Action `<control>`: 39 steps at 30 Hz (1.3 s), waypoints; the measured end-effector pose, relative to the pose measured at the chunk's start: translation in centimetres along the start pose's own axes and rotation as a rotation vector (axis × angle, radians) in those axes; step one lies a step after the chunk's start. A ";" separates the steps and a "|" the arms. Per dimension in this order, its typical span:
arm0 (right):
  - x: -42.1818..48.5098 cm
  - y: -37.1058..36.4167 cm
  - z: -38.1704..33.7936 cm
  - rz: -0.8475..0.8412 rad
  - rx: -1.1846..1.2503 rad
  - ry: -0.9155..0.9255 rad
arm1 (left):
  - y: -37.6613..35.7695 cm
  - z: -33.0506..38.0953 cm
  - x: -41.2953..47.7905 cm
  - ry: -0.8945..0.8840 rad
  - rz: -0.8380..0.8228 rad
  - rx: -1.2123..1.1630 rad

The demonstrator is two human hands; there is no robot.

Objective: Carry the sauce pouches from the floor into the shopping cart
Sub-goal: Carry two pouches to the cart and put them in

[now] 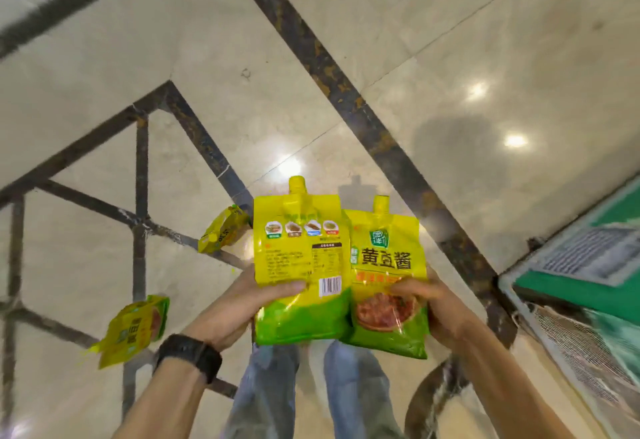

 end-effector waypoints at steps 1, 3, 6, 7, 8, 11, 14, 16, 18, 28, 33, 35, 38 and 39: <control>-2.6 -0.7 -0.3 0.035 0.029 0.017 | -1.1 1.4 -1.6 -0.010 -0.002 0.029; -7.7 -2.4 -1.4 0.073 0.091 0.075 | -3.0 3.8 -4.9 -0.027 -0.014 0.053; -14.8 -5.5 -2.4 0.110 0.188 0.152 | -5.3 6.2 -9.9 -0.042 -0.044 0.059; -17.0 -6.6 -2.7 0.122 0.232 0.179 | -6.2 7.1 -11.7 -0.049 -0.062 0.057; -19.0 -7.5 -3.0 0.125 0.269 0.195 | -6.8 8.0 -13.3 -0.058 -0.073 0.052; -25.1 -9.8 -3.8 0.185 0.317 0.231 | -8.2 10.6 -18.2 -0.087 -0.134 0.066; -30.6 -11.1 -4.8 0.237 0.392 0.329 | -10.0 13.0 -22.4 -0.100 -0.217 0.080; -33.4 -12.4 -5.3 0.241 0.409 0.395 | -11.4 14.5 -24.6 -0.110 -0.273 0.124; -36.6 -13.1 -5.3 0.268 0.390 0.472 | -13.5 15.5 -27.0 -0.097 -0.348 0.214; -49.9 -10.1 3.4 0.461 0.636 0.644 | -25.7 11.9 -32.1 0.017 -0.636 0.467; -56.7 -6.0 11.4 0.591 0.744 0.782 | -35.2 5.6 -33.8 0.109 -0.748 0.689; -59.7 -4.1 15.8 0.644 0.818 0.812 | -39.4 2.0 -34.6 0.141 -0.792 0.791; -64.6 -1.4 22.1 0.721 0.916 0.880 | -45.7 -3.9 -36.3 0.190 -0.872 0.899; -66.3 -0.7 23.9 0.738 0.938 0.905 | -47.8 -5.9 -37.1 0.209 -0.900 0.933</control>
Point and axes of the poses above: each hand's wrist, its own x-axis towards the middle knuckle, its own y-axis out of the back of the hand, z = x × y, the point moved 9 cm from there along x, towards the middle knuckle, and after that the axes turned 4 degrees about -z, right-handed, at the moved point
